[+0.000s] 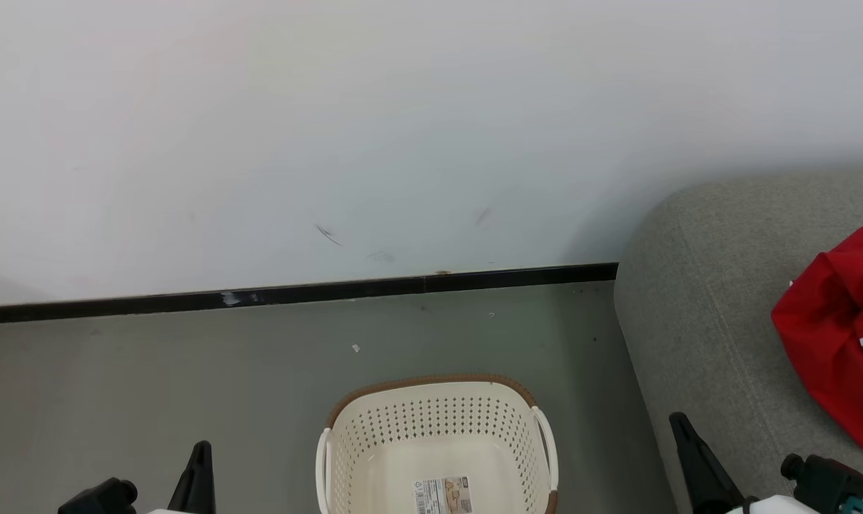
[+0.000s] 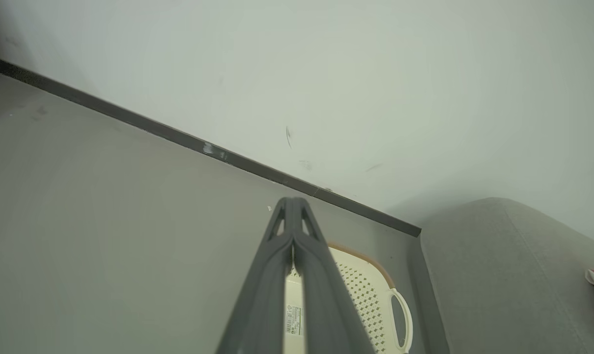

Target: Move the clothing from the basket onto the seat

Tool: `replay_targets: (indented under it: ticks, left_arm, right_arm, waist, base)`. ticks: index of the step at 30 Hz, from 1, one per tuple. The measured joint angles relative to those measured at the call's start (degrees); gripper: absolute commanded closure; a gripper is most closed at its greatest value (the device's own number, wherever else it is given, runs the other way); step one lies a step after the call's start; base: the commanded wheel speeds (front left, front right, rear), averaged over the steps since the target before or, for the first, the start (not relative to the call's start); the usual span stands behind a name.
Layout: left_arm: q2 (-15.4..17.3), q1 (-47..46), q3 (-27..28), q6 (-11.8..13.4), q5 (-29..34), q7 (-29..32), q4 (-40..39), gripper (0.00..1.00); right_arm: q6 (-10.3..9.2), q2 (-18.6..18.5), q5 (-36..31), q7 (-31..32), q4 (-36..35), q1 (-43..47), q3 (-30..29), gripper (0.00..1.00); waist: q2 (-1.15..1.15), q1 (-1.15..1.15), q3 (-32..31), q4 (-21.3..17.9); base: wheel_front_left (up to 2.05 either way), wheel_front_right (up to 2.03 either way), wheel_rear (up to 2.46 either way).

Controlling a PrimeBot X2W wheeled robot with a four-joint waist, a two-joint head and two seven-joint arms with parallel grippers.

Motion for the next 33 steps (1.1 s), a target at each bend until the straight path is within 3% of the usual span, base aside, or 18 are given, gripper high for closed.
replay_targets:
  ticks: [13, 33]
  left_arm:
    - [-1.0, -0.5, 2.7, -2.6, -8.6, 2.3, 0.0, 1.00]
    - [-2.5, -1.9, 7.0, -6.4, -21.6, 6.1, 0.8, 1.00]
  right_arm:
    - [0.00, -1.4, 12.3, 2.5, 1.5, -2.0, -1.0, 1.00]
    - [0.00, -3.0, 31.2, 5.4, 4.5, -4.8, -1.6, 1.00]
  waist:
    - [0.00, 0.09, 0.0, 0.2]
    - [0.00, -0.33, 0.8, 0.3]
  base:
    - [0.00, 0.00, 0.00]
    - [0.00, 0.00, 0.00]
